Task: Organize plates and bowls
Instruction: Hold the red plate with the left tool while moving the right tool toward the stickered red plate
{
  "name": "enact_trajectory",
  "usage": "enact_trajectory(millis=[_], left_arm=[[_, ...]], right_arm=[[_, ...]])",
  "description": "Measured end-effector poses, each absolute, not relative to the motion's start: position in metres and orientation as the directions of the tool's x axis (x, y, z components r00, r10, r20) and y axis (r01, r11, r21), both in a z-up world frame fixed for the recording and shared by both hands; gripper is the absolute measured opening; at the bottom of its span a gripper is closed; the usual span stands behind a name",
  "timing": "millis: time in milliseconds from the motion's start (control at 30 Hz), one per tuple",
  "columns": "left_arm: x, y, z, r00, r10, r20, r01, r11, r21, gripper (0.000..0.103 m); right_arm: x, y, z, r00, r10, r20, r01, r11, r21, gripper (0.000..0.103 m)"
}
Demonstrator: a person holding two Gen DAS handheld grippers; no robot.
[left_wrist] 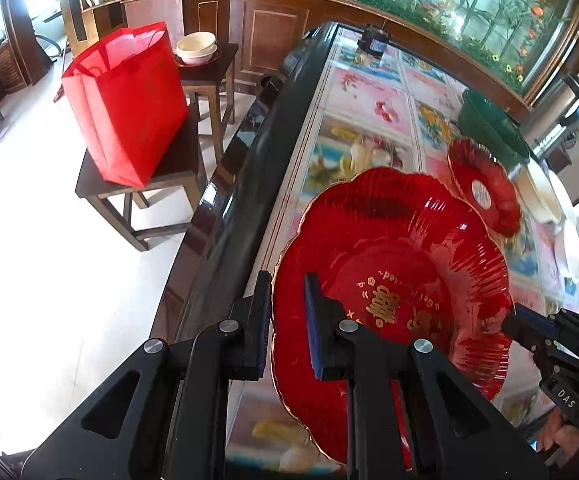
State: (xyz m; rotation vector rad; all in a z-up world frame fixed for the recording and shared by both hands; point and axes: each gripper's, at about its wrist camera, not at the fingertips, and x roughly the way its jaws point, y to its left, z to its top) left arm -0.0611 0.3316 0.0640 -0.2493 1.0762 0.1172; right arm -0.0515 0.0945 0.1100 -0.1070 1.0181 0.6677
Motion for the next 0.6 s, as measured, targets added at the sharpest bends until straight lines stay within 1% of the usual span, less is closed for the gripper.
enact_trajectory(millis=[200,433,533,567,600], left_arm=[[-0.083,0.325,0.056,0.448,-0.014,-0.894,-0.219,0.968,-0.125,0.015],[-0.084,0.324,0.045,0.435,0.021,-0.9,-0.247,0.964,-0.097,0.015],[-0.084,0.33,0.043,0.451,-0.004,-0.893,-0.283,0.948,-0.147,0.016],[-0.083,0.332,0.042,0.459,-0.014,-0.888,-0.29,0.943,-0.164,0.019],[-0.082,0.333,0.043,0.464,-0.02,-0.886,-0.292,0.941,-0.174,0.025]], right_arm=[[-0.075,0.092,0.095,0.321,0.472,-0.821,-0.568,0.79,0.232,0.013],[-0.078,0.095,0.092,0.329,0.476,-0.815,-0.57,0.788,0.231,0.016],[-0.08,0.095,0.091,0.328,0.479,-0.814,-0.567,0.789,0.236,0.017],[-0.077,0.091,0.091,0.315,0.505,-0.804,-0.555,0.785,0.275,0.019],[-0.075,0.088,0.09,0.3,0.524,-0.797,-0.544,0.781,0.308,0.022]])
